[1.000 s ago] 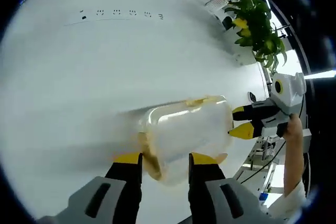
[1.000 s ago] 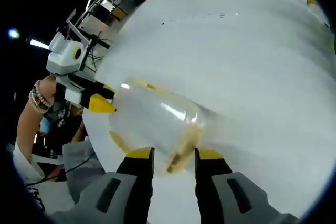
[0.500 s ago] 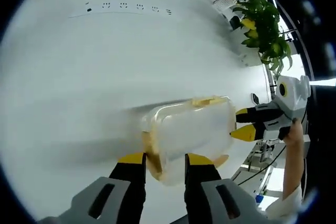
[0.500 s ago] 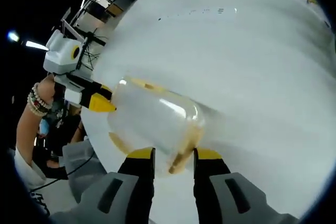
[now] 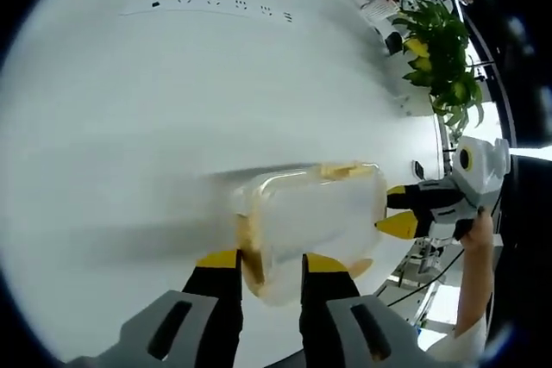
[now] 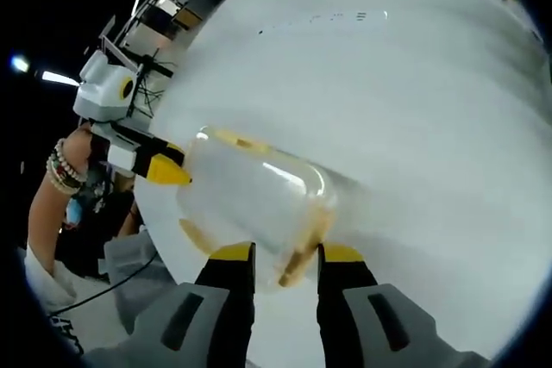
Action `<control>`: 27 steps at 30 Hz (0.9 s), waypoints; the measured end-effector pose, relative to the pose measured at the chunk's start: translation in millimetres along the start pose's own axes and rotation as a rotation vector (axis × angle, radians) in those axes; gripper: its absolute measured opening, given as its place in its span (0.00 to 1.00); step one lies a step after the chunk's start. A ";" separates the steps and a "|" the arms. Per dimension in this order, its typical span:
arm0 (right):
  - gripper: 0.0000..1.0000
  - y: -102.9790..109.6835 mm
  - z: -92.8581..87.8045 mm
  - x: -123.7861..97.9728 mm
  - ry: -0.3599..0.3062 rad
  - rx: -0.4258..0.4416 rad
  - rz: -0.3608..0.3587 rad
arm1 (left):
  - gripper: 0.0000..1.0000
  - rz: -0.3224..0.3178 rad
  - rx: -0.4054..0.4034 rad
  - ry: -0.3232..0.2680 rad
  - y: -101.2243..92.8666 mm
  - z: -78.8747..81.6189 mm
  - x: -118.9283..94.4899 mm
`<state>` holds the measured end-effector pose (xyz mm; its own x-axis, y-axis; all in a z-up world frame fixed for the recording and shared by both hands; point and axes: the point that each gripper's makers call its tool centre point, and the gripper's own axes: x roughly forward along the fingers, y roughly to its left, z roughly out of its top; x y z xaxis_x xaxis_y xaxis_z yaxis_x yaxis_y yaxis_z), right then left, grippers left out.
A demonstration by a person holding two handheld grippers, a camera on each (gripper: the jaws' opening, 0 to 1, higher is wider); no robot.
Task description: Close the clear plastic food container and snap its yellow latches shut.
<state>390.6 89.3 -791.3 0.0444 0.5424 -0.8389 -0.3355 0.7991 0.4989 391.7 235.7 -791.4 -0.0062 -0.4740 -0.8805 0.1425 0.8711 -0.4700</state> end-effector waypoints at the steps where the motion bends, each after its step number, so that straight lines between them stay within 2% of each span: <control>1: 0.23 0.3 -0.3 0.1 0.005 0.000 -0.002 | 0.17 -0.001 0.006 0.001 0.3 0.3 0.1; 5: 0.23 1.9 -3.5 0.0 0.013 0.000 -0.004 | 0.16 -0.005 -0.012 0.000 0.8 0.3 0.5; 6: 0.23 2.2 -4.5 1.1 0.018 -0.003 -0.007 | 0.15 0.016 -0.031 0.054 5.4 -10.1 -1.3; 7: 0.23 2.9 -5.5 0.8 0.018 0.000 -0.006 | 0.14 -0.015 -0.037 -0.004 0.3 0.4 3.2; 13: 0.23 4.5 -8.6 1.9 0.011 0.000 -0.003 | 0.15 -0.024 -0.023 0.006 -4.7 0.8 5.7; 14: 0.22 6.8 -9.2 2.8 0.012 0.000 0.015 | 0.15 -0.023 -0.023 0.005 -5.5 0.3 5.9; 19: 0.21 4.6 -15.5 10.6 0.002 0.031 0.027 | 0.15 -0.030 -0.020 0.001 -7.4 1.2 4.1; 27: 0.23 6.6 -9.2 12.2 -0.005 0.021 0.023 | 0.16 -0.023 0.029 -0.021 -9.9 0.0 1.3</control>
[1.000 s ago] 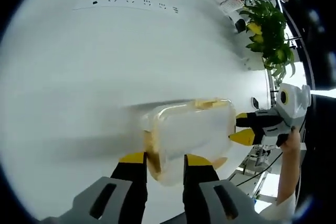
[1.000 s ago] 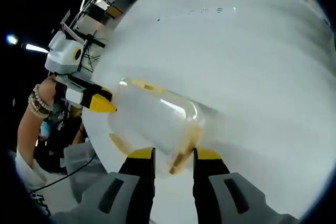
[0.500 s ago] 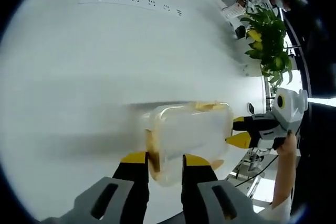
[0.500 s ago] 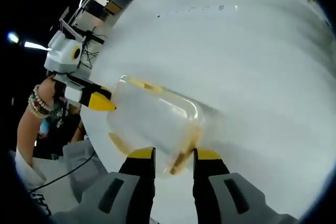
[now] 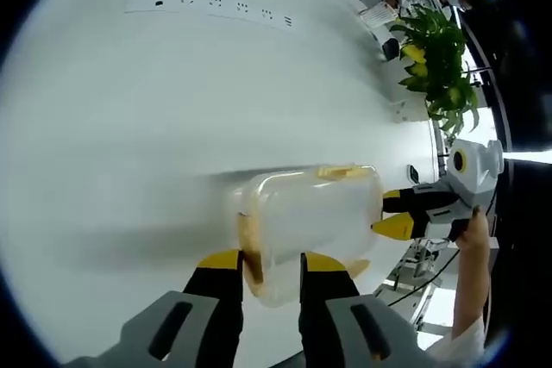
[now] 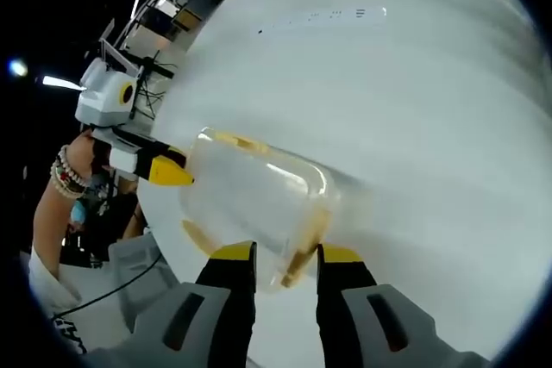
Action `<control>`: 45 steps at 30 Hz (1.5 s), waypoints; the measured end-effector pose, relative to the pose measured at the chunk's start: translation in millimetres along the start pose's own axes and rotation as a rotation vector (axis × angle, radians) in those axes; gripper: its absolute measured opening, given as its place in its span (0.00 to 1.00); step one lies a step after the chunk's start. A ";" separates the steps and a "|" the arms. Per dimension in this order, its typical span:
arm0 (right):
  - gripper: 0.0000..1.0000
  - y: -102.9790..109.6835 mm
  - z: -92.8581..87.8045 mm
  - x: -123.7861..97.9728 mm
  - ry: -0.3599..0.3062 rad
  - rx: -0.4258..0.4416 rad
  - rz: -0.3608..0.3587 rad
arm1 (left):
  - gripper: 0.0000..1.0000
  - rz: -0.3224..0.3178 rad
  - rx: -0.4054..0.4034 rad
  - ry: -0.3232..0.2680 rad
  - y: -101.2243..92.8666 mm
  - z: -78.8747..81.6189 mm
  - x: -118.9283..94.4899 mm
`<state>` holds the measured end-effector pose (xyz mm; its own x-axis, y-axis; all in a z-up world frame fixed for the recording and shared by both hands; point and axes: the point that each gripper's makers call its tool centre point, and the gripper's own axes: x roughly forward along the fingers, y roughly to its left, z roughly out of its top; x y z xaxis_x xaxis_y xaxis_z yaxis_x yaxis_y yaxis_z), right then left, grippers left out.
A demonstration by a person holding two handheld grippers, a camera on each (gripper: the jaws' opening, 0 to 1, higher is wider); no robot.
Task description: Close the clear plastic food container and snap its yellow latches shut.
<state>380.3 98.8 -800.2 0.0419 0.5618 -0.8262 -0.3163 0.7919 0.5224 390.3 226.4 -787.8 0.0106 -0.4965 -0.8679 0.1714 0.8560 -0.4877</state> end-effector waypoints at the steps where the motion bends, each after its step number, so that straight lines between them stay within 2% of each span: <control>1: 0.23 0.1 0.7 -1.1 -0.002 -0.003 0.002 | 0.17 -0.002 0.006 0.000 1.0 0.3 -0.4; 11: 0.24 3.3 6.7 -4.9 0.001 -0.033 -0.015 | 0.18 0.011 0.053 -0.001 3.6 1.4 -2.1; 14: 0.24 5.7 5.7 -6.2 0.004 -0.057 -0.030 | 0.18 0.035 0.124 -0.021 4.3 4.4 -3.4; 17: 0.24 7.7 5.0 -8.6 0.012 -0.106 -0.062 | 0.18 0.073 0.209 -0.038 3.5 6.9 -5.2; 19: 0.25 8.2 5.0 -9.3 0.019 -0.134 -0.079 | 0.19 0.085 0.231 -0.044 2.8 6.8 -5.8; 23: 0.25 9.2 5.9 -10.7 0.028 -0.190 -0.111 | 0.19 0.119 0.327 -0.068 3.0 9.3 -7.5; 26: 0.26 9.3 7.4 -12.8 0.027 -0.259 -0.155 | 0.20 0.155 0.420 -0.091 2.0 11.9 -9.4; 28: 0.27 10.2 7.9 -13.9 0.029 -0.300 -0.181 | 0.21 0.170 0.458 -0.100 1.4 12.8 -10.2; 29: 0.27 7.2 13.8 -14.5 0.032 -0.308 -0.188 | 0.21 0.173 0.456 -0.101 0.8 11.9 -10.3; 30: 0.27 6.2 17.2 -14.6 0.034 -0.317 -0.200 | 0.21 0.179 0.493 -0.107 1.2 13.2 -10.7; 32: 0.28 6.7 16.4 -15.5 0.036 -0.338 -0.218 | 0.21 0.185 0.492 -0.116 0.8 12.2 -11.4; 33: 0.28 6.0 15.7 -16.5 0.044 -0.376 -0.234 | 0.21 0.187 0.500 -0.121 0.6 12.1 -11.7; 34: 0.28 7.5 15.8 -16.3 0.038 -0.365 -0.244 | 0.21 0.190 0.509 -0.124 0.7 12.4 -12.0; 36: 0.29 6.5 16.4 -18.4 0.044 -0.425 -0.280 | 0.21 0.202 0.547 -0.133 0.4 12.9 -13.0; 38: 0.29 8.0 15.9 -17.7 0.053 -0.446 -0.307 | 0.21 0.217 0.588 -0.141 0.1 13.2 -13.6; 39: 0.30 6.7 19.3 -19.3 0.054 -0.520 -0.334 | 0.21 0.230 0.616 -0.151 -0.4 13.3 -14.6; 40: 0.31 7.3 18.6 -19.5 0.059 -0.530 -0.340 | 0.22 0.239 0.629 -0.161 -0.7 13.5 -15.0; 41: 0.31 8.3 18.2 -20.2 0.065 -0.555 -0.366 | 0.24 0.266 0.808 -0.211 -4.8 22.7 -17.1; 42: 0.32 8.5 19.1 -20.9 0.064 -0.568 -0.386 | 0.24 0.288 0.862 -0.234 -8.2 23.0 -18.1; 43: 0.31 11.1 20.9 -20.2 0.068 -0.635 -0.391 | 0.23 0.296 0.948 -0.230 -14.4 19.5 -16.0; 44: 0.29 14.6 19.1 -18.2 0.083 -0.674 -0.376 | 0.19 0.308 0.973 -0.227 -16.5 17.3 -15.1; 45: 0.25 17.7 15.4 -16.7 0.091 -0.665 -0.371 | 0.18 0.330 1.007 -0.227 -18.9 15.9 -14.5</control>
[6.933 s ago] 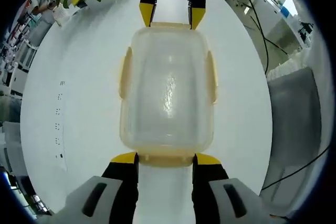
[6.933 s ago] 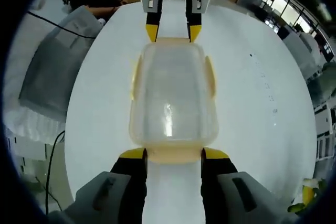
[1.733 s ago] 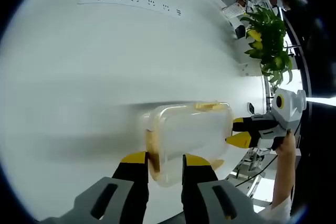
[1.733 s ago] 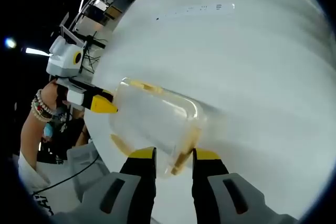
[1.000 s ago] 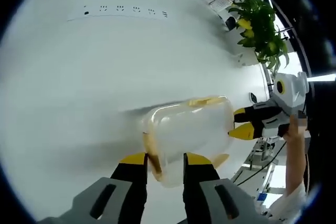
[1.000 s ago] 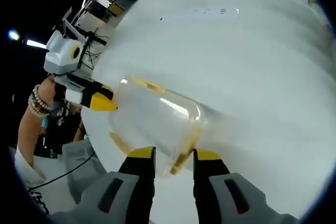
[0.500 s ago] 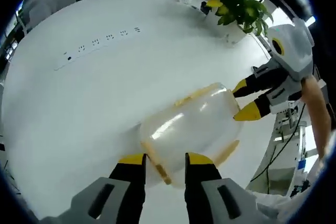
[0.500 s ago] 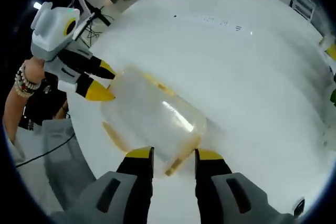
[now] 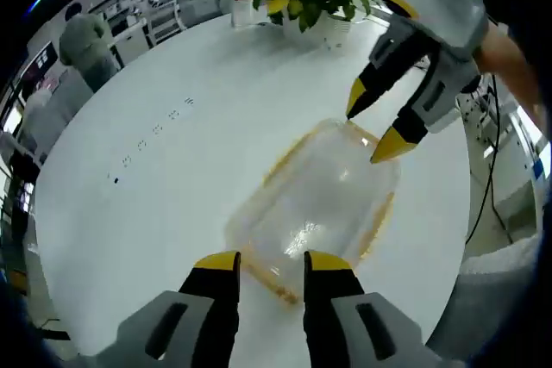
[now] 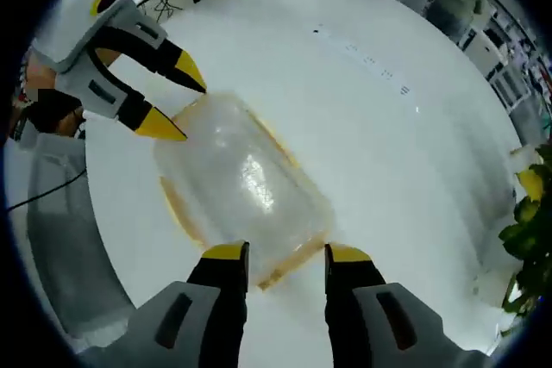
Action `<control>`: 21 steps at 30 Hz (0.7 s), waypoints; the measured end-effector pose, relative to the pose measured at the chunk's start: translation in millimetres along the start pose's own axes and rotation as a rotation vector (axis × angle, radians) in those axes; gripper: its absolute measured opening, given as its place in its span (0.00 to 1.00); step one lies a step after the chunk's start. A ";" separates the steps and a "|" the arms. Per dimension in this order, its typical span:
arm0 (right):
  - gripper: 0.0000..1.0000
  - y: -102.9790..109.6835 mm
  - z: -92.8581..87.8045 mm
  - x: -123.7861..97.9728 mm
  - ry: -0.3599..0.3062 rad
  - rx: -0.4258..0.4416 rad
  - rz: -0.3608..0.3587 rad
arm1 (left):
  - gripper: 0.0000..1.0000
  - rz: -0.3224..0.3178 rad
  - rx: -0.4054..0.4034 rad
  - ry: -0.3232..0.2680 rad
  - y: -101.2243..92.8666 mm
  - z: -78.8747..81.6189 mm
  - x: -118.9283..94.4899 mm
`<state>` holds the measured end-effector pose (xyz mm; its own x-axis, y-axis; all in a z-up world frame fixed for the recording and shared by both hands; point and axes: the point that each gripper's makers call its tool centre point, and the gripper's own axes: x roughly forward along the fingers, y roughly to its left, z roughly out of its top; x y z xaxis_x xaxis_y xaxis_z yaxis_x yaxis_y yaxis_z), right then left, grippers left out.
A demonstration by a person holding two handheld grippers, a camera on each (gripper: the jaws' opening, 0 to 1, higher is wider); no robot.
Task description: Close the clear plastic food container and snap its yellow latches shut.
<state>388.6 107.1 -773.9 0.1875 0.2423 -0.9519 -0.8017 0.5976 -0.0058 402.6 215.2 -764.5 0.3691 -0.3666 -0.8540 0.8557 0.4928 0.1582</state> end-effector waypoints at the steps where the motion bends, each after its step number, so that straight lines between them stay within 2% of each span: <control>1: 0.24 0.6 0.7 0.3 0.003 0.003 -0.006 | 0.17 0.015 0.031 -0.008 0.3 2.0 0.1; 3: 0.24 -1.2 1.8 -0.4 0.011 -0.029 -0.025 | 0.17 0.038 0.027 -0.022 0.2 3.8 0.7; 7: 0.24 -2.4 3.4 -1.3 -0.001 -0.068 -0.039 | 0.20 0.033 -0.006 -0.040 1.6 5.7 1.8; 12: 0.27 -5.9 8.5 -0.7 -0.037 -0.080 -0.045 | 0.27 -0.039 -0.068 -0.084 -11.2 11.5 4.6; 16: 0.26 -4.5 10.3 -0.7 -0.056 -0.090 -0.044 | 0.25 -0.042 -0.065 -0.105 -15.3 14.7 4.4; 21: 0.20 -1.3 16.0 -0.5 -0.082 -0.098 -0.038 | 0.22 -0.076 -0.133 -0.160 -20.8 23.5 2.6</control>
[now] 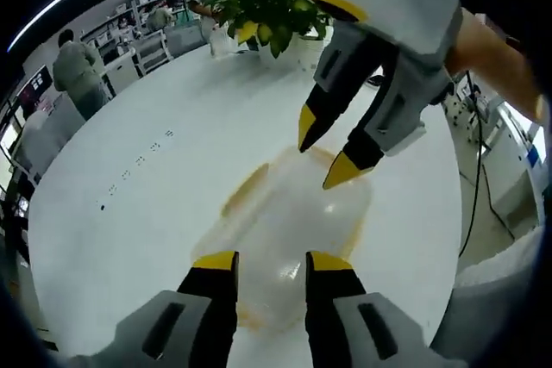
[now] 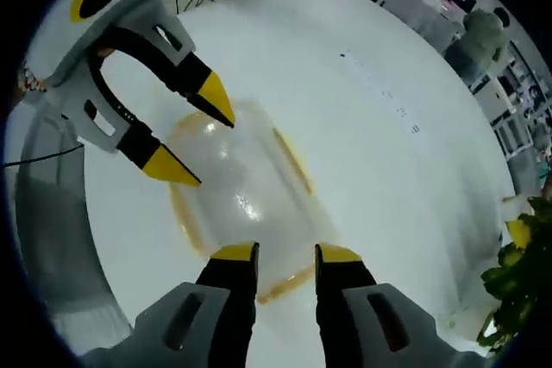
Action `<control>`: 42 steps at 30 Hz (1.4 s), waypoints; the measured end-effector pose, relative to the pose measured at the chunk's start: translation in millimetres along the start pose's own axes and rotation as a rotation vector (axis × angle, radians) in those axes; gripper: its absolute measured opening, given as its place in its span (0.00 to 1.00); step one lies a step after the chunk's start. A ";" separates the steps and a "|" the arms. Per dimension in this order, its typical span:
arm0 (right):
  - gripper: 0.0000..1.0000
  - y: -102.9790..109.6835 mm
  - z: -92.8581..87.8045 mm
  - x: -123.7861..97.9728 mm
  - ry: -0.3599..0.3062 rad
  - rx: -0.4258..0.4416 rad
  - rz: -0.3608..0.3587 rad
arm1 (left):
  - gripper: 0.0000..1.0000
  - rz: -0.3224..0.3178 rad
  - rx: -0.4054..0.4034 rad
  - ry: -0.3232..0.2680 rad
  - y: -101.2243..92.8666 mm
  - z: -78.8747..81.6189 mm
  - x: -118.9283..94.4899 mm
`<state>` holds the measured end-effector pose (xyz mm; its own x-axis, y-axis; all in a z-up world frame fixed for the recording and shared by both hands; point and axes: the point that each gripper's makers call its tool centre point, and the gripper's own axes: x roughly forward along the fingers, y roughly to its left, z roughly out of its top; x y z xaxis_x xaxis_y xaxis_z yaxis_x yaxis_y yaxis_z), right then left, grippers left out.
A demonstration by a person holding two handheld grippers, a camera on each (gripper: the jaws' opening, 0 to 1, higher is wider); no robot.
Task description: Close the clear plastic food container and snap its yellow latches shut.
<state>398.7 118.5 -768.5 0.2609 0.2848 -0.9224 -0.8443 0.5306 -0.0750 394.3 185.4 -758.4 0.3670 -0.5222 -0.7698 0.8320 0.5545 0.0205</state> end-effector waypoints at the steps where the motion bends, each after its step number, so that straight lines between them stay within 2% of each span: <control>1: 0.19 0.6 2.6 -0.2 -0.010 0.007 0.002 | 0.22 -0.008 -0.009 -0.004 -1.4 0.8 -0.2; 11: 0.12 7.9 25.8 -1.2 -0.092 0.013 0.039 | 0.15 -0.049 -0.074 -0.049 -8.1 10.1 2.0; 20: 0.07 18.4 37.1 6.3 -0.114 0.014 0.089 | 0.10 -0.088 -0.101 -0.048 -17.8 10.1 8.1; 27: 0.01 15.6 45.0 15.2 -0.120 0.000 0.083 | 0.00 -0.098 -0.085 -0.041 -19.7 7.9 10.7; 34: 0.00 17.4 47.5 19.6 -0.134 0.046 0.119 | 0.00 -0.122 -0.100 -0.034 -25.3 4.3 12.9; 42: 0.00 15.4 48.5 20.7 -0.139 0.039 0.107 | 0.00 -0.139 -0.096 -0.038 -30.6 5.4 13.2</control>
<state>413.8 171.3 -770.4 0.2354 0.4473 -0.8628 -0.8527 0.5211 0.0375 376.0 158.0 -765.8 0.2684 -0.6210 -0.7364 0.8330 0.5336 -0.1465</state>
